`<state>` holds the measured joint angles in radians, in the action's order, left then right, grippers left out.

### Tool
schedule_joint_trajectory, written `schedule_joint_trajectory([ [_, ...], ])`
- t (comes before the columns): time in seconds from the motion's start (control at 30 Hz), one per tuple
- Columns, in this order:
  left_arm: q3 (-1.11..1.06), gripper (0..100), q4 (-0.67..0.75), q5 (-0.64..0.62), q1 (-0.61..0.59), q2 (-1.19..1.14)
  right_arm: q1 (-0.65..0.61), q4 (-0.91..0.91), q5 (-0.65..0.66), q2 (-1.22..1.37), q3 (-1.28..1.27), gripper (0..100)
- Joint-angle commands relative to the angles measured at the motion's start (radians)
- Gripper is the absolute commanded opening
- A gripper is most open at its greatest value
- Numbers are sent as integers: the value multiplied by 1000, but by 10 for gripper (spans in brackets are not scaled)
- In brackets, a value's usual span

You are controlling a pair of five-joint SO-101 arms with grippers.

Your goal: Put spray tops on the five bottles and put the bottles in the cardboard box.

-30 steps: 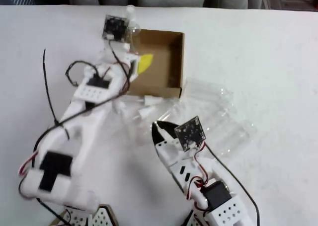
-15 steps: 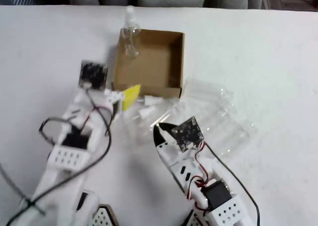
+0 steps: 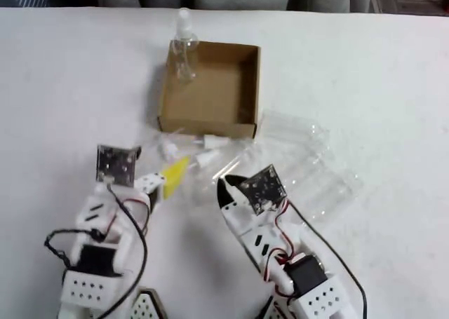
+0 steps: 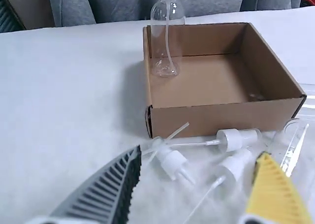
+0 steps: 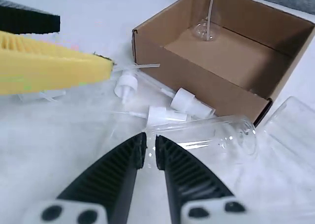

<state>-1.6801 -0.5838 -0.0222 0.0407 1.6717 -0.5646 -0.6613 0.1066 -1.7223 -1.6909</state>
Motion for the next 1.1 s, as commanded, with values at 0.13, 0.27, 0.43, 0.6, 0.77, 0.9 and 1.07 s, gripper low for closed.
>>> schedule_joint_trajectory([
  [0.13,-14,343,-163,-20,-88,142,12,-21,55,1,-3,15],
  [0.27,-14,341,-292,-20,-105,137,79,-10,55,1,6,15],
  [0.43,-14,179,-365,-18,-104,137,208,-15,12,4,101,15],
  [0.6,-14,48,-365,-11,-104,137,248,-4,11,150,189,15],
  [0.77,-14,43,-365,-11,-97,137,288,51,6,533,397,15],
  [0.9,-14,21,-367,-11,-97,133,331,50,5,908,621,15],
  [1.07,-14,21,-414,-11,-97,133,387,50,-2,1282,841,15],
])
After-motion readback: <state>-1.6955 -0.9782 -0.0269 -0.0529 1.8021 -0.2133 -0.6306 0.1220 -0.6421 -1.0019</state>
